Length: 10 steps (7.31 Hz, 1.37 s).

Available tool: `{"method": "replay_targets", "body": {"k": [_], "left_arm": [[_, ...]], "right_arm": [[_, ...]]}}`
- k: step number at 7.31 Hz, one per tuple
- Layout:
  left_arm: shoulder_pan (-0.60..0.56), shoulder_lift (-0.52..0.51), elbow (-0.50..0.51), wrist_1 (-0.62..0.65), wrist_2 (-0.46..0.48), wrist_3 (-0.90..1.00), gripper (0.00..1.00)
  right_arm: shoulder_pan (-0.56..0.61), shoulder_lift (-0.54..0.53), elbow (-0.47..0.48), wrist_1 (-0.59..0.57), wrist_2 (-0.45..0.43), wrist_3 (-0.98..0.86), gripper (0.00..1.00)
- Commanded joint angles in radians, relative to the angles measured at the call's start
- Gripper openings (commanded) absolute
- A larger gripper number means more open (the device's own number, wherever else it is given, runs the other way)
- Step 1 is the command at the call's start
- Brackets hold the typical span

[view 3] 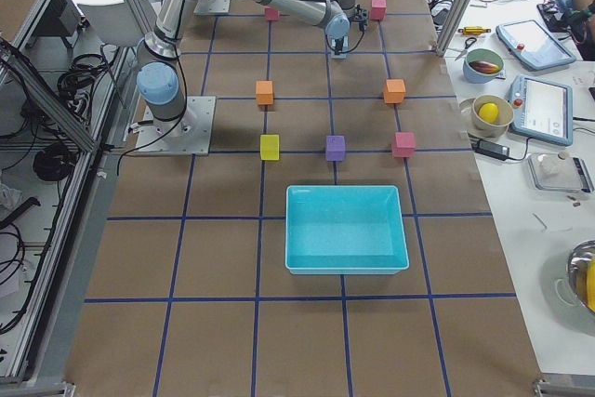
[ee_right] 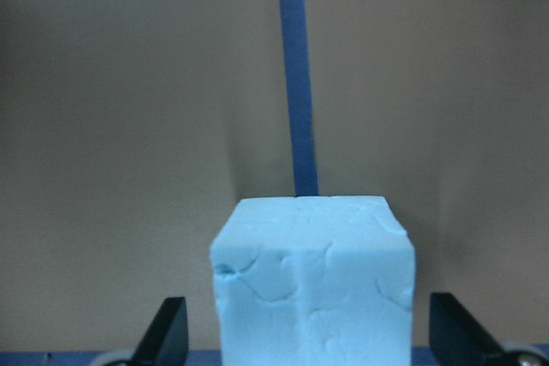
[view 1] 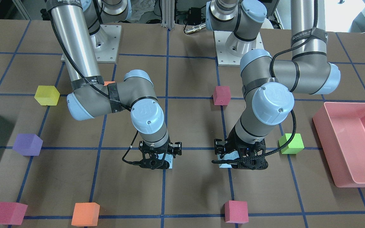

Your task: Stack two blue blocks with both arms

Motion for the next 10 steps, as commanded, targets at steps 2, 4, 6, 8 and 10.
{"method": "replay_targets", "body": {"k": [2,4,6,8,10], "left_arm": [[-0.014,-0.004,0.005,-0.012,-0.006,-0.014,0.0],[-0.082,-0.045,0.049,0.002,-0.009,-0.126,0.0],[-0.156,-0.108,0.127,-0.004,-0.009,-0.238,0.0],[-0.245,-0.139,0.175,-0.011,-0.008,-0.289,0.0],[-0.291,-0.151,0.166,-0.008,-0.003,-0.347,0.0]], "right_arm": [[-0.024,-0.068,-0.14,0.195,-0.06,-0.035,1.0],[-0.143,-0.16,-0.14,0.332,-0.119,-0.124,1.0],[-0.246,-0.256,-0.122,0.459,-0.112,-0.273,1.0],[-0.273,-0.394,-0.061,0.597,-0.125,-0.298,1.0],[-0.303,-0.481,-0.033,0.703,-0.125,-0.319,1.0]]}}
